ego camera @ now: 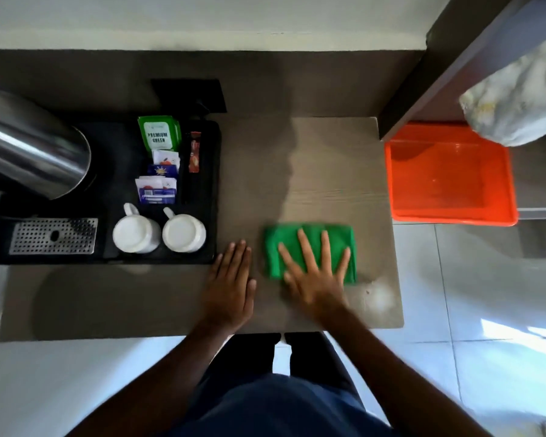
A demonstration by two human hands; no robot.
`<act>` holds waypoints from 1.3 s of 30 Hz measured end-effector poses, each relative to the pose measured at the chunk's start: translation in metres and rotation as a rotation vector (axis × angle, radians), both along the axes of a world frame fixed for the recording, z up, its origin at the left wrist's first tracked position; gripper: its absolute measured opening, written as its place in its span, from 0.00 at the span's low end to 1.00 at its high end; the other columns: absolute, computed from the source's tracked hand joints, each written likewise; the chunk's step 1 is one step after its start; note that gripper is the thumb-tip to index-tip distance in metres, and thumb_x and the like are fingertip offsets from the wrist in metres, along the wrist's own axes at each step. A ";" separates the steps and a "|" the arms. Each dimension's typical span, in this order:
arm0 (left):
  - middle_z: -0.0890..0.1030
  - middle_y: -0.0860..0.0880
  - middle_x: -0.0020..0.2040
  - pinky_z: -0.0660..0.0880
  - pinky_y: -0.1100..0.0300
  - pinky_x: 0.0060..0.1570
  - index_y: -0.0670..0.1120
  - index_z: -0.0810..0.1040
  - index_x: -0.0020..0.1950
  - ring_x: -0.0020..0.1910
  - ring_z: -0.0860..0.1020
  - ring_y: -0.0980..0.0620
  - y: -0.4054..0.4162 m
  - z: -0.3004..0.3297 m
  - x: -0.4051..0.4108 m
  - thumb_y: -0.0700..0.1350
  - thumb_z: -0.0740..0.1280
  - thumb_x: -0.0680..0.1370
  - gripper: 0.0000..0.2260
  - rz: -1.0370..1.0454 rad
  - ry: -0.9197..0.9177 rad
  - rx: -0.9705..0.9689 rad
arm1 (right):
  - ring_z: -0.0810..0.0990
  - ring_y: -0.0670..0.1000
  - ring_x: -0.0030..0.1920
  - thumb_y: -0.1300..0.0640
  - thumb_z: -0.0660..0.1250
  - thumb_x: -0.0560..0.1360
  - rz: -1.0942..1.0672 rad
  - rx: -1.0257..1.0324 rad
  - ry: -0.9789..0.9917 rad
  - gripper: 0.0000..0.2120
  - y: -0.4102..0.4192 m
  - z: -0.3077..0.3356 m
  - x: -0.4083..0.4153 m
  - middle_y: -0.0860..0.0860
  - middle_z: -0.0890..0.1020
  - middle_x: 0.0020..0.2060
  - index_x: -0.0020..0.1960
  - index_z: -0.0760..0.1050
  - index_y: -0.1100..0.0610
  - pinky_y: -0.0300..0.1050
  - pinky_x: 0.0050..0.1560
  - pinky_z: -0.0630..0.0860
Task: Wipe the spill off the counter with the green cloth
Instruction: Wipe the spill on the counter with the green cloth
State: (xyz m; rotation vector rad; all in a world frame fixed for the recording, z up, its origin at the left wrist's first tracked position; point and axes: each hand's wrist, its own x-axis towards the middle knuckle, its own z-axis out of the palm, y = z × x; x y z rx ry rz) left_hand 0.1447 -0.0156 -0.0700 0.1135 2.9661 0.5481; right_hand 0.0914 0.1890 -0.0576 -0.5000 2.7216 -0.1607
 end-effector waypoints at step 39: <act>0.64 0.41 0.81 0.59 0.35 0.75 0.48 0.66 0.80 0.80 0.62 0.38 0.028 0.017 0.016 0.54 0.53 0.81 0.28 0.162 -0.179 -0.069 | 0.86 0.62 0.58 0.44 0.84 0.61 0.183 0.145 0.047 0.28 0.090 0.051 0.072 0.52 0.83 0.65 0.59 0.86 0.49 0.67 0.53 0.83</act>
